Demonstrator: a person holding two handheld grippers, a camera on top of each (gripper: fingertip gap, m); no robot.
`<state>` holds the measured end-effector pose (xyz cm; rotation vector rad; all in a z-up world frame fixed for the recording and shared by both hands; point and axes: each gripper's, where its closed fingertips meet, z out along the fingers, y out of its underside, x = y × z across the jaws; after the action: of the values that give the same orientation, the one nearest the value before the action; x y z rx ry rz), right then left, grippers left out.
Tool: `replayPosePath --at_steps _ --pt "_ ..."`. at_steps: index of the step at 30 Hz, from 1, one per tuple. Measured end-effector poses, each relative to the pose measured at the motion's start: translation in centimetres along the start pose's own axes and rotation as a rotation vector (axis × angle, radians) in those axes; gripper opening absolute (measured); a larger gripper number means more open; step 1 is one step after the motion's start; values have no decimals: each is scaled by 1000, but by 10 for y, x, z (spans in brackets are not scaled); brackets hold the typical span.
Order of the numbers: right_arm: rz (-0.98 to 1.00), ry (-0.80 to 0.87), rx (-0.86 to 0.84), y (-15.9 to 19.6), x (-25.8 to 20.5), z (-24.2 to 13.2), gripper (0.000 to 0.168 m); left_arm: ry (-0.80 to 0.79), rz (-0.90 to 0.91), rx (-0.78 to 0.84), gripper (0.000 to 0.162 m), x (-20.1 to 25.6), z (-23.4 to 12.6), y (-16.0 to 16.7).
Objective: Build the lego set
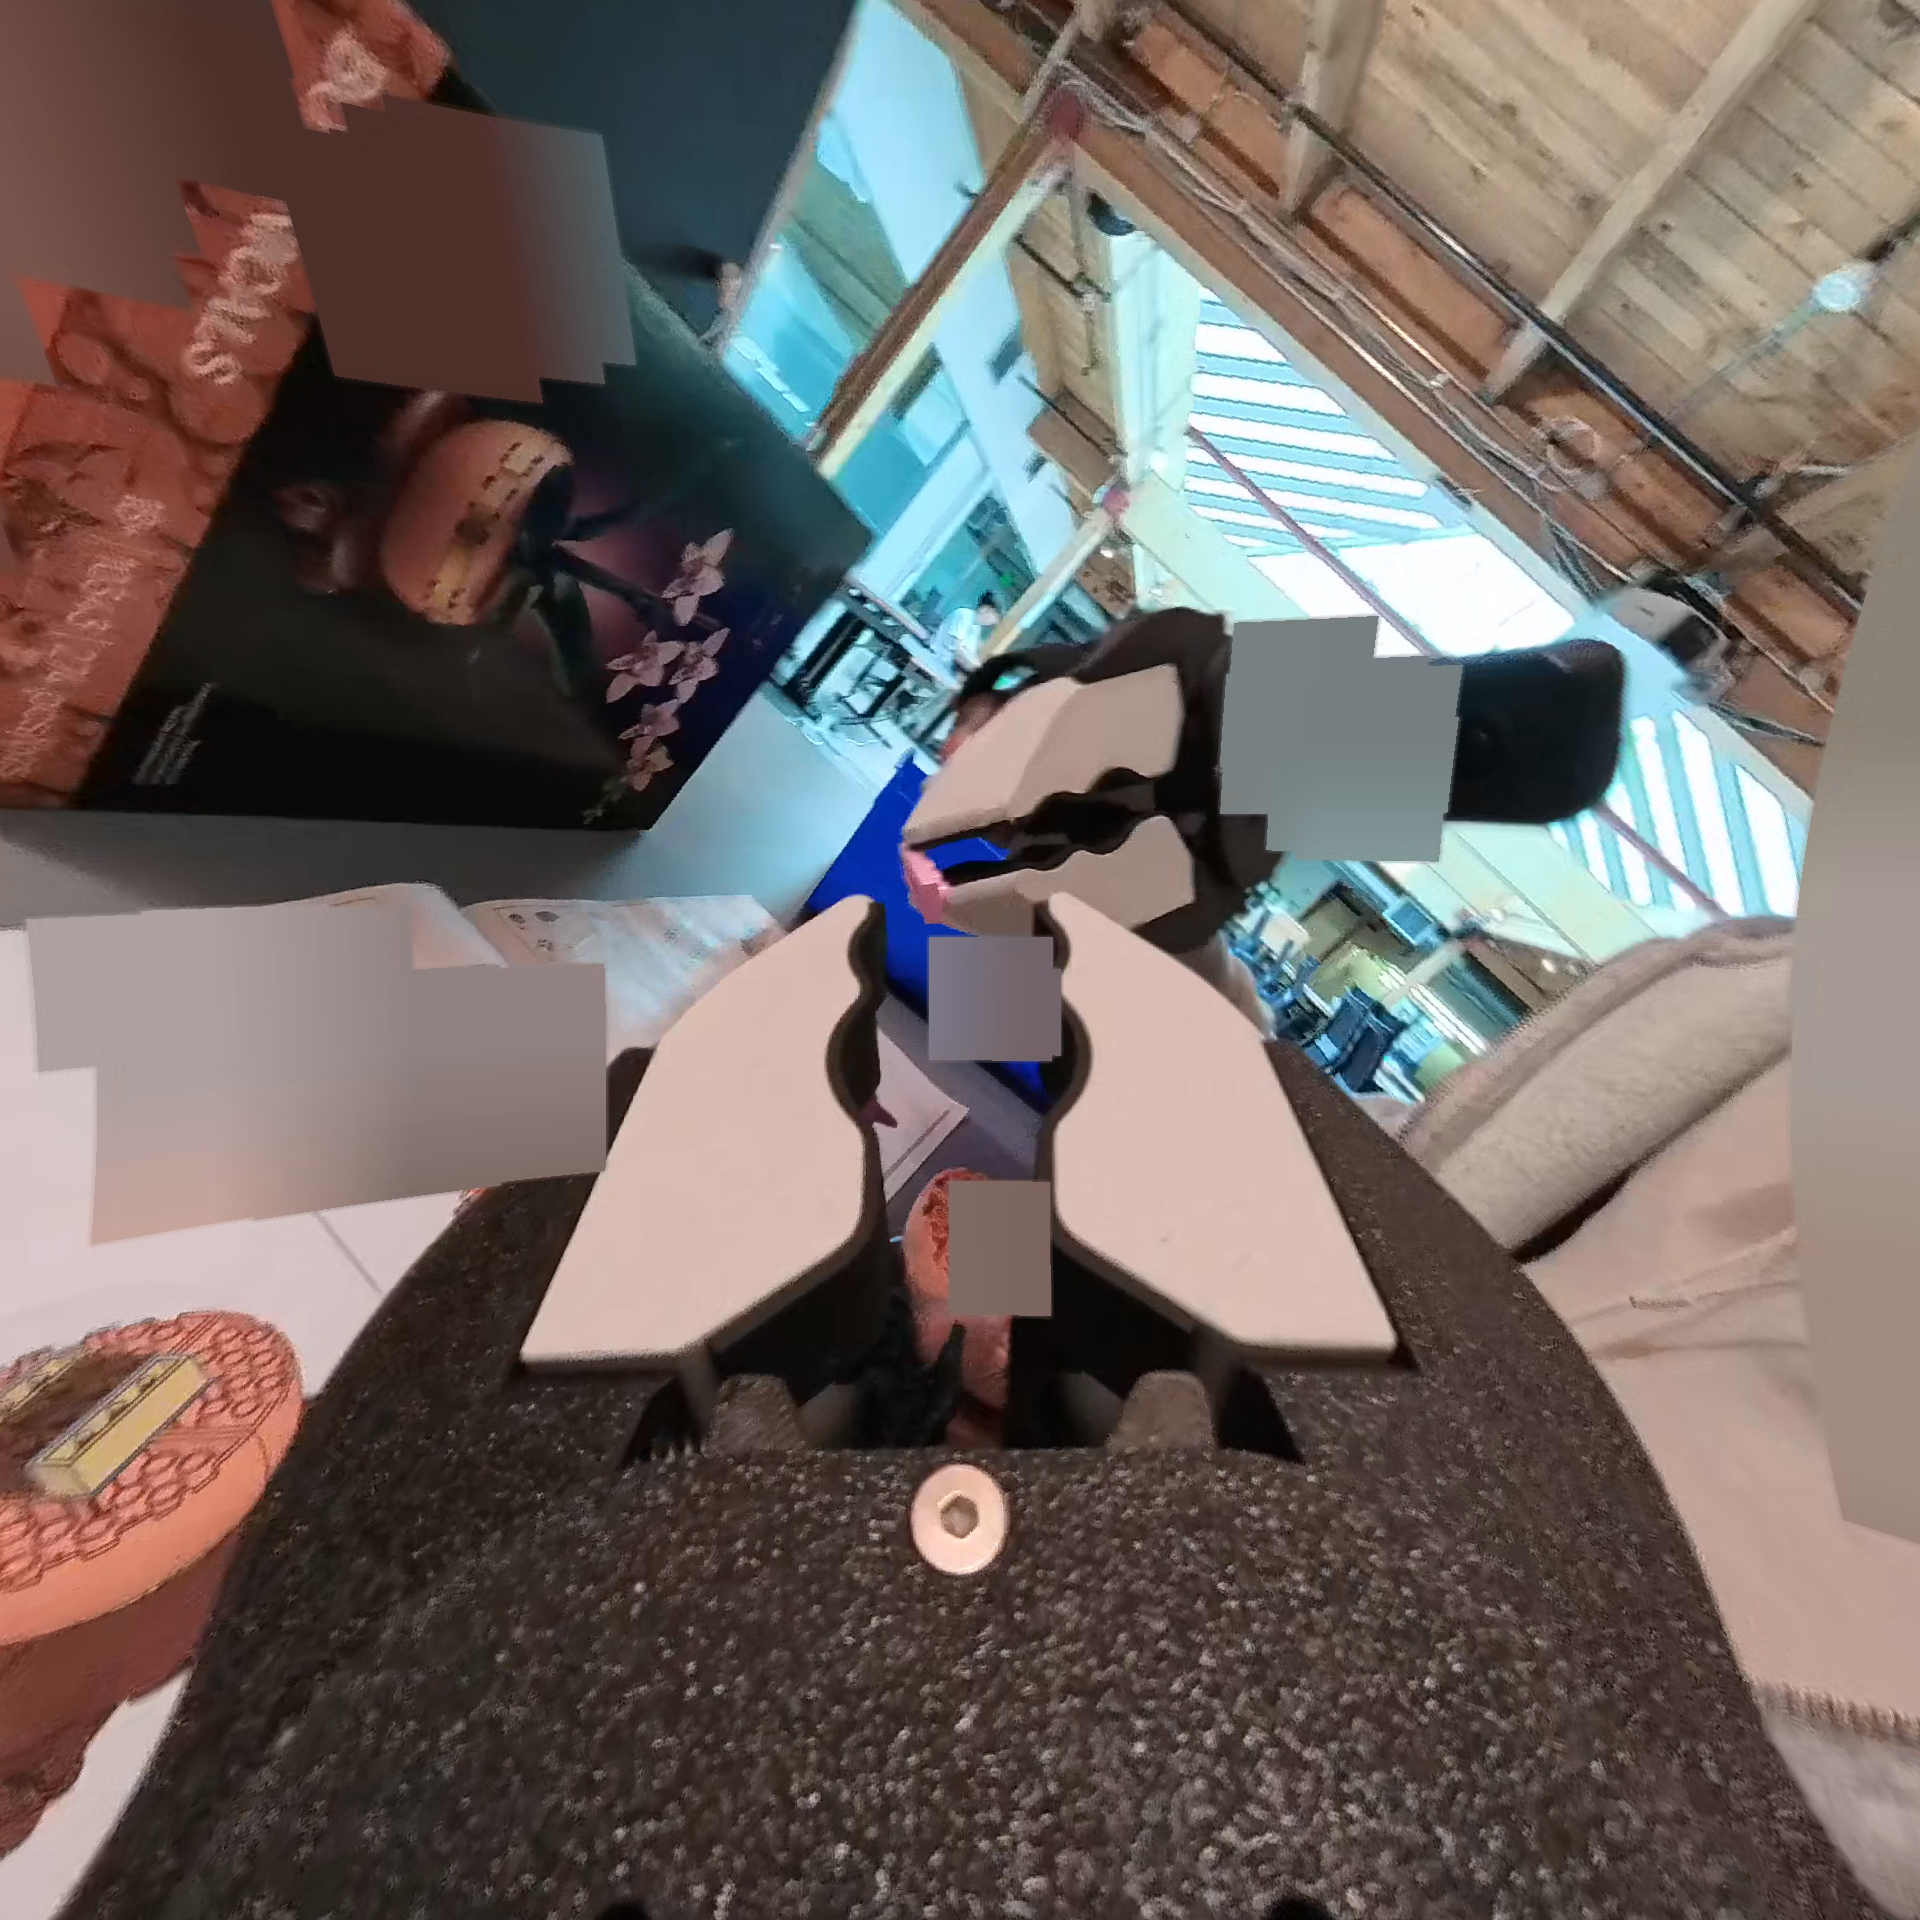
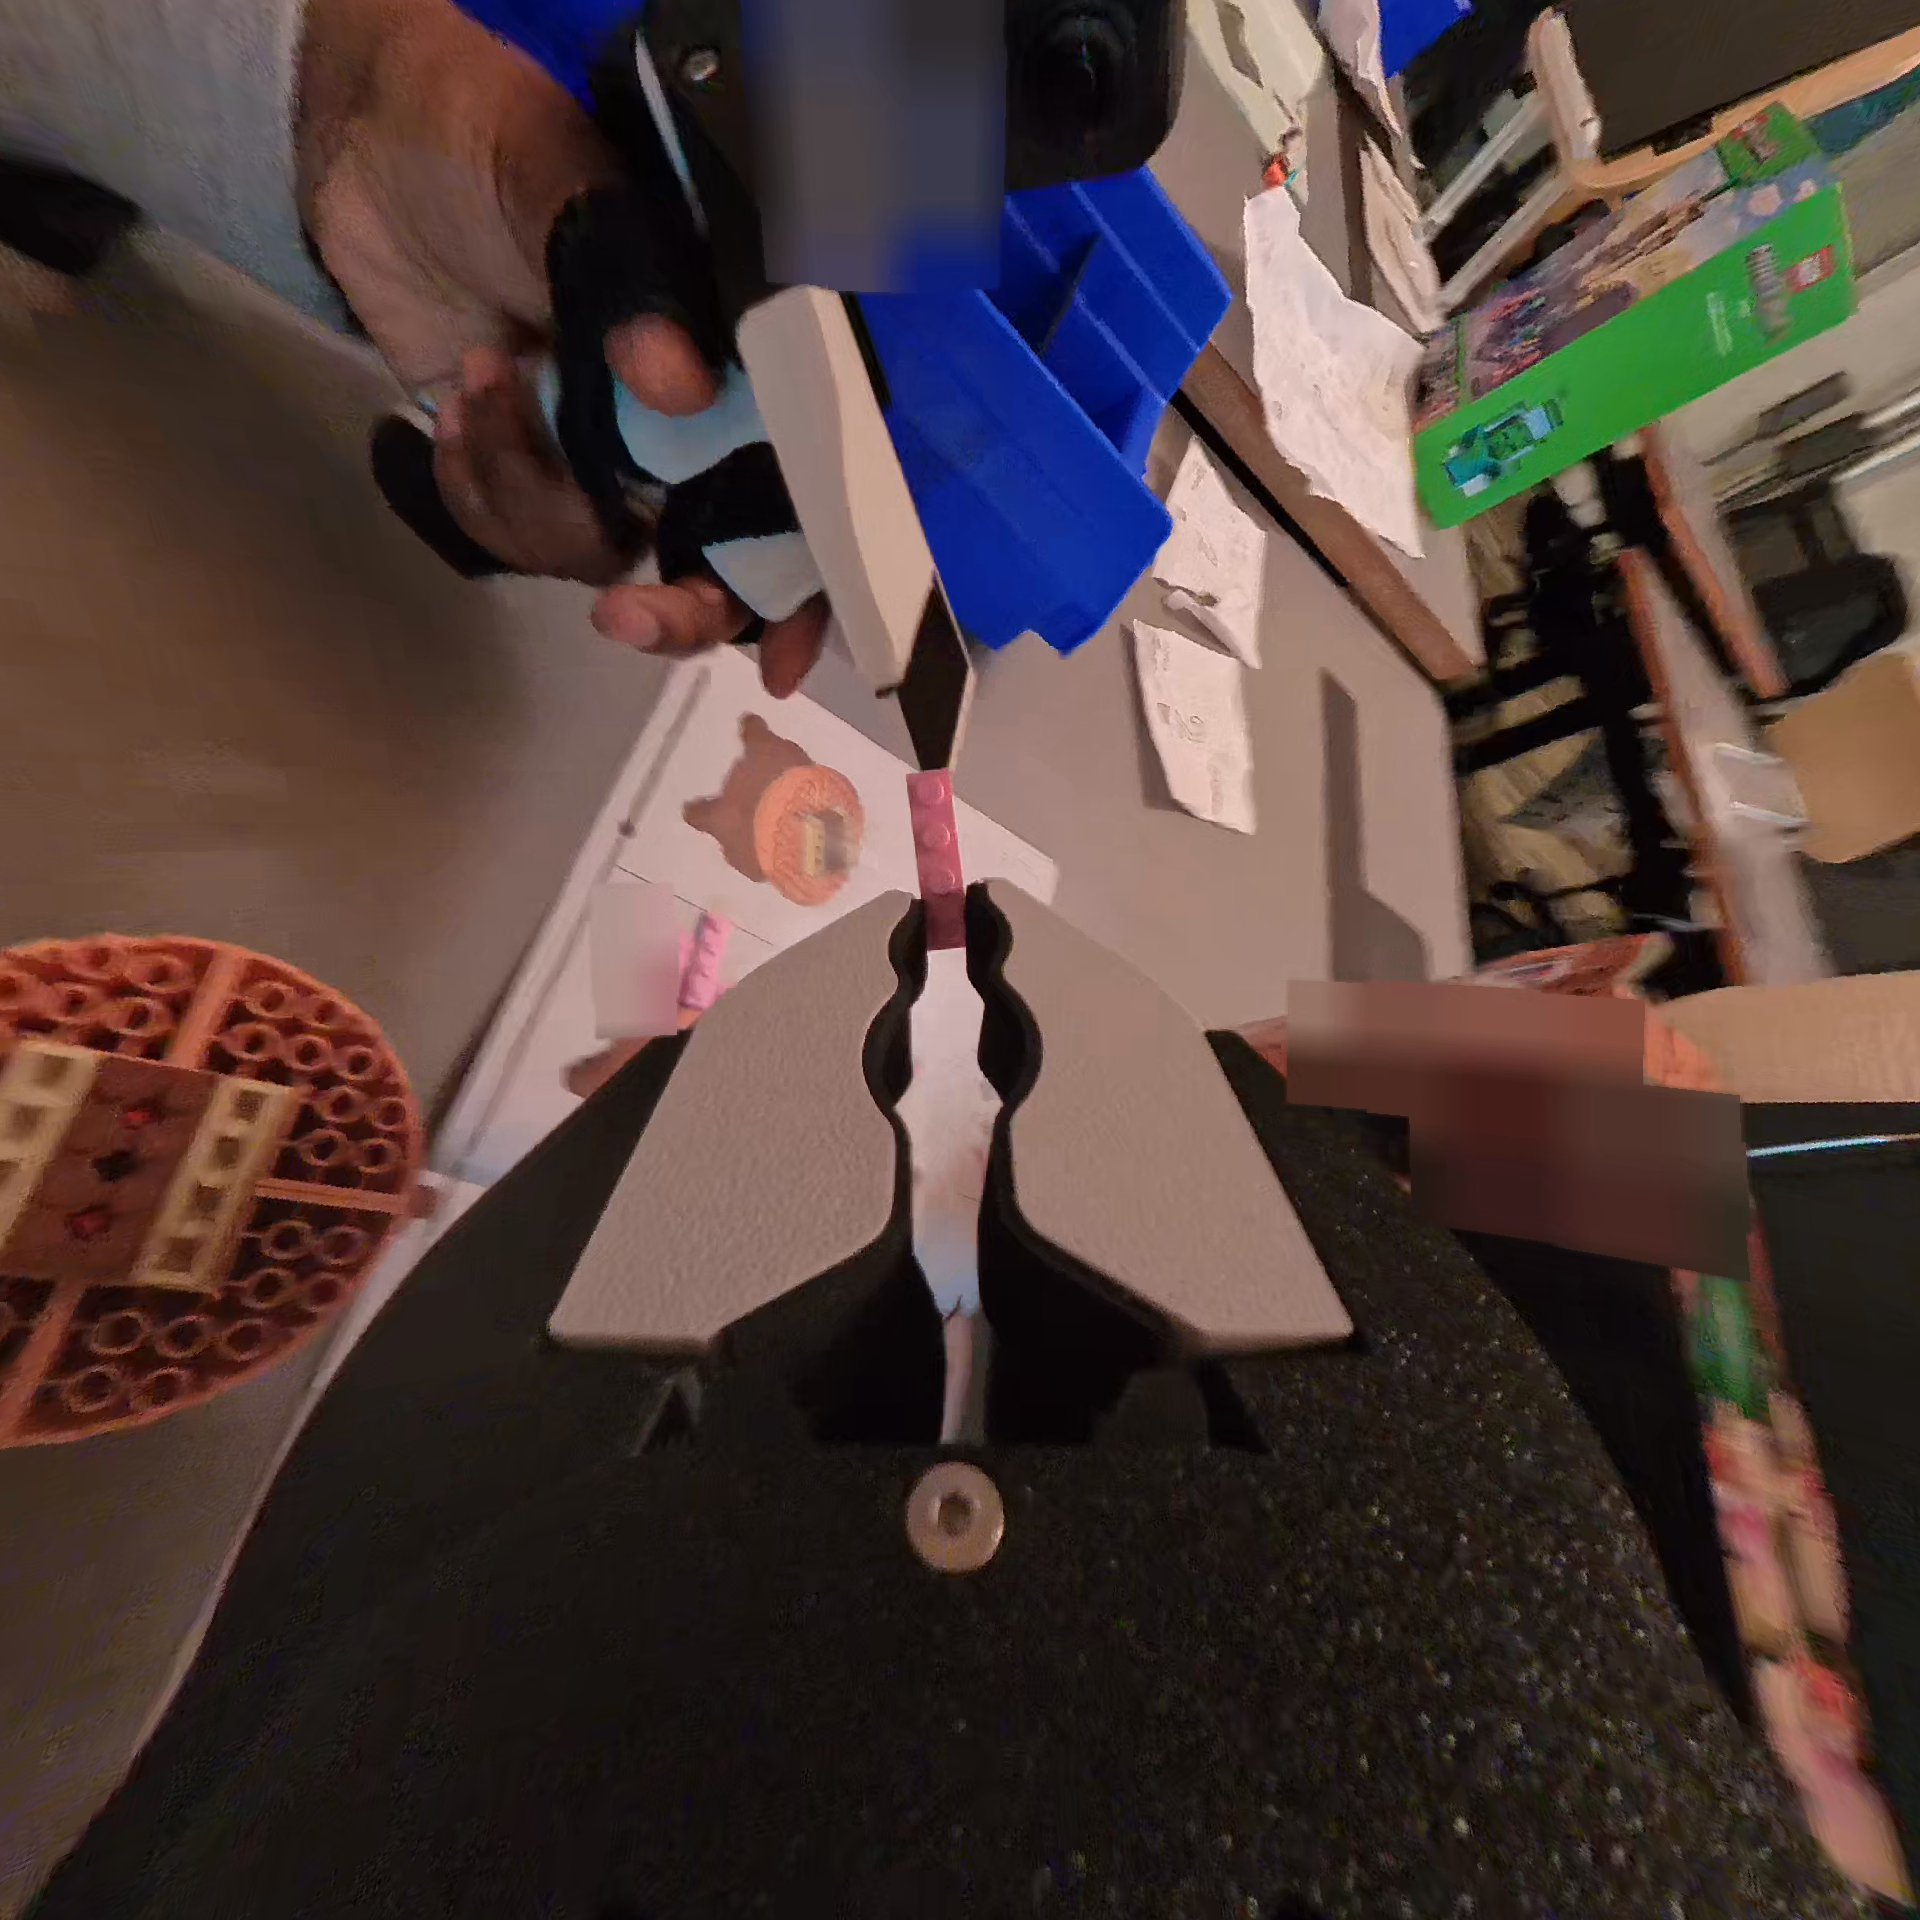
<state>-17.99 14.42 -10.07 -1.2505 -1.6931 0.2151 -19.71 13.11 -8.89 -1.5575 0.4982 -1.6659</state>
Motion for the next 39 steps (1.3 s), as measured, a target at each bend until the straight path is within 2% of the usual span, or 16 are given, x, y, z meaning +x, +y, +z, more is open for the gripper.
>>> replayPosePath --at_steps 2,4,6,8,15,21,39 --pt "147 -98 83 -6 -8 -1 7 40 144 -18 27 11 -1 4" --pt "257 -192 155 -13 -15 -4 7 -44 418 -74 32 4 -1 11" --pt "305 -252 123 -9 -20 -4 7 -123 673 -132 31 -1 -1 16" --pt "324 -301 78 -5 -25 -3 7 -117 768 -159 29 3 0 18" --pt "326 -393 42 -6 -33 -4 7 -93 891 -285 20 -1 -1 32" --pt "352 -419 37 -6 -35 -1 7 -81 916 -281 12 0 -1 34" --pt "368 -437 64 -11 -35 3 7 -39 850 -230 8 0 -2 34"
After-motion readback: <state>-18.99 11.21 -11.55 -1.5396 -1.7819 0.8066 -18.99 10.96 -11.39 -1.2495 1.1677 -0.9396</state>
